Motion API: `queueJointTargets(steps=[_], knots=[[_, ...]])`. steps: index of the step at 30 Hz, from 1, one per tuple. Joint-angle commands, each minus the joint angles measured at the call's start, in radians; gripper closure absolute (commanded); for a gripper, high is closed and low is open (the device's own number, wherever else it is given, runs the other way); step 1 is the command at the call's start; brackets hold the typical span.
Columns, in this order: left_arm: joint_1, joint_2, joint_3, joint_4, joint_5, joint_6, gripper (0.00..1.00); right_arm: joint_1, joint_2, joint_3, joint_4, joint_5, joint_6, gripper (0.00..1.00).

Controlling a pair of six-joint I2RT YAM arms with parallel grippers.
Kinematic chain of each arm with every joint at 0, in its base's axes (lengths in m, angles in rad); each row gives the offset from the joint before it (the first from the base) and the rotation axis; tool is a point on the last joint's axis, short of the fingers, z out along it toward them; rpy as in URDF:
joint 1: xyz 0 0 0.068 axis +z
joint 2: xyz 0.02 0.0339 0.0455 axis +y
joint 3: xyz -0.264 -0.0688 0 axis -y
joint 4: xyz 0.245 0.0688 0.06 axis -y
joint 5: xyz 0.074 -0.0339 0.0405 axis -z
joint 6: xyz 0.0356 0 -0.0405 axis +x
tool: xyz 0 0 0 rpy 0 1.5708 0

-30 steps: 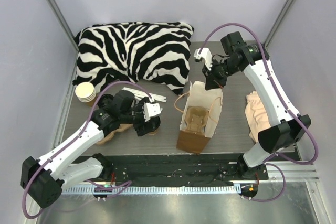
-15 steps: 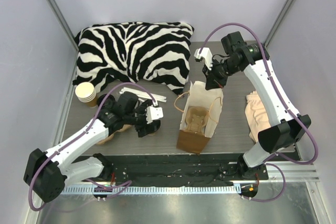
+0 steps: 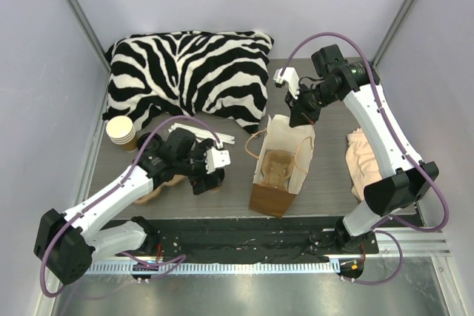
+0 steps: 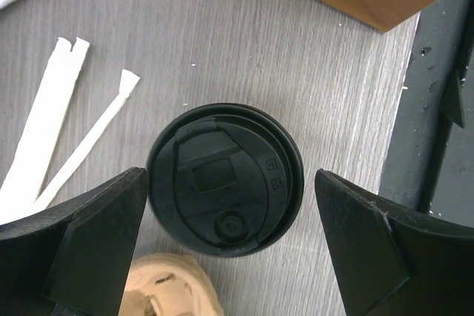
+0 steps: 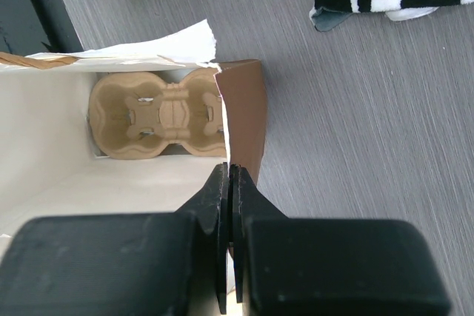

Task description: Pack the takeout coffee

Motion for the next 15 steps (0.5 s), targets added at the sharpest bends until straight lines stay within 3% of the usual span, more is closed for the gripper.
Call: queueJointTargets(steps=[1, 10, 15], knots=[[0.002, -0.005, 0.112, -0.084, 0.001, -0.008, 0.00, 0.008, 0.000, 0.035, -0.042, -0.021, 0.011, 0.99], [0.002, 0.138, 0.318, -0.320, -0.047, -0.020, 0.00, 0.010, -0.001, 0.033, -0.053, -0.010, 0.005, 0.99], [-0.006, 0.181, 0.390, -0.365, -0.085, -0.075, 0.00, 0.008, -0.003, 0.029, -0.055, -0.005, 0.000, 0.99]])
